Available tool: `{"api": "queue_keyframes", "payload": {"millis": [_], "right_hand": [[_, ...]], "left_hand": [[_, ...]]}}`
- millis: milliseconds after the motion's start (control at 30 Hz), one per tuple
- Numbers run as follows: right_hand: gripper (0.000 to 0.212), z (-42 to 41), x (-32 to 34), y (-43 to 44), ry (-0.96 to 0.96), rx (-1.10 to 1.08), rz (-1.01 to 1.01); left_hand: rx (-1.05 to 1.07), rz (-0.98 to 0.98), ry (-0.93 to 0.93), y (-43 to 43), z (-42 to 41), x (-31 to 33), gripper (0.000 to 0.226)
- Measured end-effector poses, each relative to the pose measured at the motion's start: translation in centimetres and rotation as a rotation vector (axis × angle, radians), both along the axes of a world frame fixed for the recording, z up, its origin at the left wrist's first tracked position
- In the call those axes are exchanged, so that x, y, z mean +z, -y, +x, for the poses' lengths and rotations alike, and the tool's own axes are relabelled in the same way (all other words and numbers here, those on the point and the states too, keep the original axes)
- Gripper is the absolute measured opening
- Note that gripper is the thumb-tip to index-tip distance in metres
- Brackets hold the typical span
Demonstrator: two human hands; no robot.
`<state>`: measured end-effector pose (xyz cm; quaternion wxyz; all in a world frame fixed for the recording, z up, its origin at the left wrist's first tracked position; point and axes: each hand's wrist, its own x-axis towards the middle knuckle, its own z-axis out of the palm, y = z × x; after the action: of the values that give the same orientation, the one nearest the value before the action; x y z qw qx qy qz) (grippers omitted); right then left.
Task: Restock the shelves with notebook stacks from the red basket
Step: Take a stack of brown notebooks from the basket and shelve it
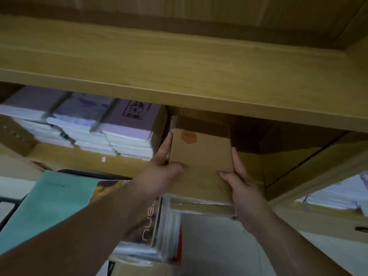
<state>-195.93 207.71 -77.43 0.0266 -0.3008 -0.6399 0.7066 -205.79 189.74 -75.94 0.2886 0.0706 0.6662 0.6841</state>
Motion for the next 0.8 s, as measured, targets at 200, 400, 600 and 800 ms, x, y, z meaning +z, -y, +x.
{"api": "queue_keyframes", "payload": {"millis": [200, 400, 600, 800], "right_hand": [[0.055, -4.6, -5.8, -2.9, -0.119, -0.085, 0.028], [0.053, -8.6, -11.7, -2.8, -0.208, -0.11, 0.089], [0.055, -10.9, -14.8, -2.7, -0.249, -0.006, 0.138], [0.06, -11.1, -15.2, -2.7, -0.274, 0.046, 0.047]], "left_hand": [[-0.067, -0.09, -0.073, -3.2, -6.1, -5.3, 0.057], [-0.033, -0.174, -0.122, -4.4, -9.7, -9.2, 0.029], [-0.07, -0.459, -0.336, -3.8, -10.9, -10.8, 0.045], [-0.166, -0.714, -0.411, -2.7, -9.7, -8.8, 0.046]]}}
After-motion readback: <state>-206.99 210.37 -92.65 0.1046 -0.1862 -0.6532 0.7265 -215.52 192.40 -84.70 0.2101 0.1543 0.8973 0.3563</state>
